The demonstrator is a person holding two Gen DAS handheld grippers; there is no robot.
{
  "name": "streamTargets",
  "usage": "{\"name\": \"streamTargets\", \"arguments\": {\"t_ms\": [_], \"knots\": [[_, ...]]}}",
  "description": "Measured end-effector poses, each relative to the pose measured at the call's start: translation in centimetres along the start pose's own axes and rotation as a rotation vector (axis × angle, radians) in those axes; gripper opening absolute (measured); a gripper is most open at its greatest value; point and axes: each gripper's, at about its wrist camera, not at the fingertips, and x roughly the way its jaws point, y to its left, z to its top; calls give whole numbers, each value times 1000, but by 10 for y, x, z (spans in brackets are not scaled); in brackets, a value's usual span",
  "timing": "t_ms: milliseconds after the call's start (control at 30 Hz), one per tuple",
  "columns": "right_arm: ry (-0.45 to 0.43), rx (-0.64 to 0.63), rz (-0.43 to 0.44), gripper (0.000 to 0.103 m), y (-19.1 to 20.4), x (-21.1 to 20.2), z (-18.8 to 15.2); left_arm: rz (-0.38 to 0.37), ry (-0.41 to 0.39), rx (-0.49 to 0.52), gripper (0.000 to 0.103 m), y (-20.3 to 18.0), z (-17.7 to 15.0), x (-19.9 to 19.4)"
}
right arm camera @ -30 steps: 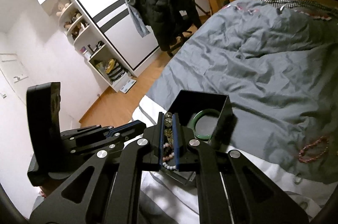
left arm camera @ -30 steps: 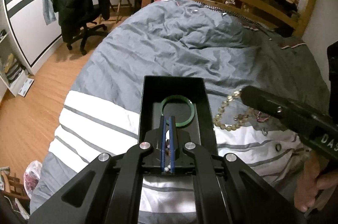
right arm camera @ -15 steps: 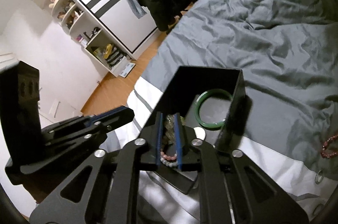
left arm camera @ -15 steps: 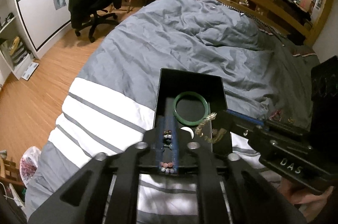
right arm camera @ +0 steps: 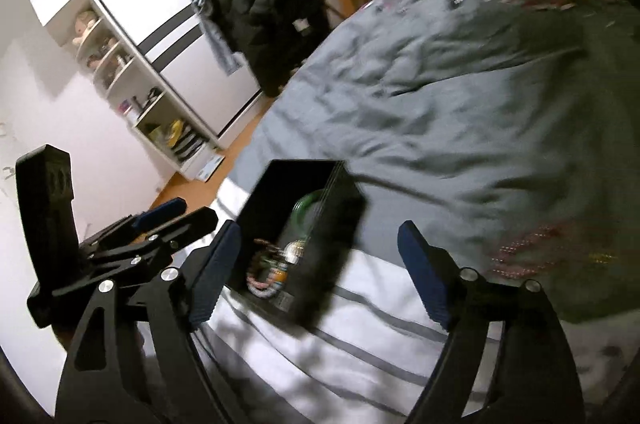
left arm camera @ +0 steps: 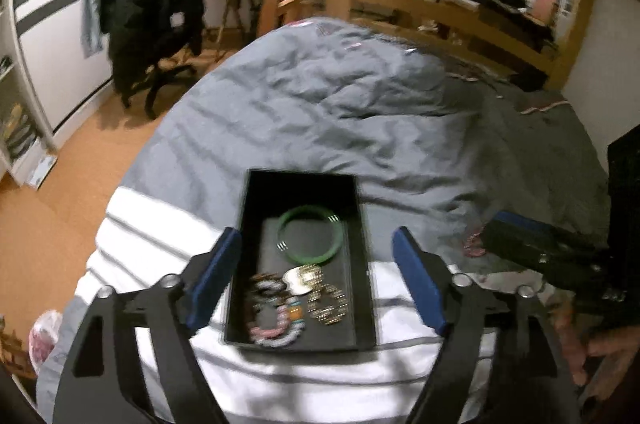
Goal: Organize jewelry
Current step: 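Open both tools to drop the bracelets into the box, then grasp the pink bead bracelet with the left tool while the right tool grasps the gold charm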
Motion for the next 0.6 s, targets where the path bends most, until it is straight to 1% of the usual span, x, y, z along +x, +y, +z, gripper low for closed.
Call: {"name": "streamTargets", "arguments": {"t_ms": [100, 233, 300, 367, 433, 467, 500, 533, 600], "knots": [[-41, -37, -106, 80, -19, -38, -6, -42, -18, 34, 83, -29, -1, 1], [-79, -92, -235, 80, -43, -75, -18, -106, -14, 66, 83, -71, -5, 11], [-82, -113, -287, 79, -56, -85, -24, -126, -3, 92, 83, -91, -9, 19], [-84, -118, -322, 76, -70, -92, -28, -139, 11, 114, 83, -108, -11, 28], [-96, -126, -386, 76, -85, -93, -32, -155, 39, 126, 82, -125, -13, 42], [-98, -128, -403, 74, -92, -93, -33, -160, 56, 130, 82, -133, -14, 51], [-95, -125, -409, 70, -99, -90, -34, -162, 67, 138, 75, -137, -15, 57], [-83, -122, -416, 67, -108, -86, -35, -163, 80, 156, 67, -142, -15, 64], [-60, -128, -427, 62, -120, -77, -38, -154, 104, 190, 63, -153, -16, 79]]}}
